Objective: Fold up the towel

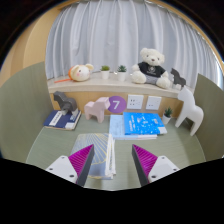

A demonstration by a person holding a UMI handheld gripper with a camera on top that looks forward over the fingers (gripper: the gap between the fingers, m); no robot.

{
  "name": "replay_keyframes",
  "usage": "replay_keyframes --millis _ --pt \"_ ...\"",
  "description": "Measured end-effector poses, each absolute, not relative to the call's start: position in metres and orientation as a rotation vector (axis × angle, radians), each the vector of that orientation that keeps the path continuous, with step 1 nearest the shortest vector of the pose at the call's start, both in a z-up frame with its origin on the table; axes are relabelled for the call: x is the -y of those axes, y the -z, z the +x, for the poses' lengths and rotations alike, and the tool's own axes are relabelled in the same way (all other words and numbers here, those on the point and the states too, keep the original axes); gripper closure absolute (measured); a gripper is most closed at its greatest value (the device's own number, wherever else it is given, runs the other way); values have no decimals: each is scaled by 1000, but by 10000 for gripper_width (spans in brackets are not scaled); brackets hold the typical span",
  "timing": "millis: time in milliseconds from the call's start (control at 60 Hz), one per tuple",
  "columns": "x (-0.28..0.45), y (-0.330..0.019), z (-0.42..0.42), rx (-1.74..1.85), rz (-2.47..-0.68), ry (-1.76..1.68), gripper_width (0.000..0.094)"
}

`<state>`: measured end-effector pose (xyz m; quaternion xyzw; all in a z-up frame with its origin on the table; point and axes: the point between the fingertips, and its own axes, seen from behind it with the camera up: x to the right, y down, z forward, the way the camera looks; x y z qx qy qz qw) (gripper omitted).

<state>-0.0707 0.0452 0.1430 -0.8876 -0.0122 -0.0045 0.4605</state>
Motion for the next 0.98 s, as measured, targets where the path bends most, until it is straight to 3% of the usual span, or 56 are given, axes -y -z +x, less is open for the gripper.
replay_keyframes --millis 150,267,600,983 --pt "-5 -204 -66 5 -2090 -42 168" --pt "39 -223 -49 -14 -2058 -13 172" --pt "168 -213 -21 -81 -2084 62 172" --pt "226 -212 -29 -33 -2084 68 162"
